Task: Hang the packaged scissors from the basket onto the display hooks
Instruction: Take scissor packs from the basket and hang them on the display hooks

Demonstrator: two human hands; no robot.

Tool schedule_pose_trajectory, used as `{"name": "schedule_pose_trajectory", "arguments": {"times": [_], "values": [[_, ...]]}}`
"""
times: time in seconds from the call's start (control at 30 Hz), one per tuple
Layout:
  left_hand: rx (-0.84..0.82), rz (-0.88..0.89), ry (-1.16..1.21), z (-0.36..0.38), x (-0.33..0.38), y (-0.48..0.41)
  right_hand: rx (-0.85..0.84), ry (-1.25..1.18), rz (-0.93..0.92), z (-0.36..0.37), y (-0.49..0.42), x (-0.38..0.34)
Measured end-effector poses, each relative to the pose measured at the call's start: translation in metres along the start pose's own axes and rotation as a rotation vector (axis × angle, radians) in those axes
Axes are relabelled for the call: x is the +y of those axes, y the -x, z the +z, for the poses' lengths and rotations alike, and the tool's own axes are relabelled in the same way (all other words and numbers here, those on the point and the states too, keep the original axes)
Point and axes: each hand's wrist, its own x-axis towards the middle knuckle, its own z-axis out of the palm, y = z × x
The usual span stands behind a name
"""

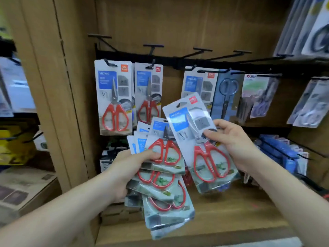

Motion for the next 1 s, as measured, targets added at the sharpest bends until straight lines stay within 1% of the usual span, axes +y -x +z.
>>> {"name": "schedule_pose_trajectory", "arguments": {"times": [0.07,0.17,0.23,0.33,0.43,0.53,0.63,0.87,1.0], "values": [[-0.034,-0.009,-0.045,-0.008,0.004,0.000,-0.032,0.149,-0.139,0.008,-0.006,-0.015],[-0.080,-0.027,-0.099,-0.015,0.005,0.004,-0.007,0.304,-0.322,0.026,-0.016,-0.035],[-0.112,-0.043,-0.108,-0.018,0.003,0.006,0.038,0.327,-0.407,0.040,-0.022,-0.043],[-0.128,-0.061,-0.070,-0.021,-0.001,0.006,0.106,0.258,-0.464,0.054,-0.029,-0.050],[-0.122,-0.085,0.009,-0.025,-0.004,0.004,0.152,0.176,-0.459,0.061,-0.036,-0.054],[-0.142,-0.141,0.086,-0.030,-0.008,0.001,0.180,0.128,-0.390,0.066,-0.048,-0.051],[-0.078,-0.169,0.112,-0.028,-0.009,0.007,0.189,0.103,-0.320,0.068,-0.064,-0.046],[0.012,-0.192,0.122,-0.026,-0.013,0.034,0.233,0.245,-0.291,0.084,-0.108,-0.038],[0.098,-0.193,0.117,-0.031,-0.011,0.051,0.214,0.224,-0.186,0.100,-0.142,-0.032]]}}
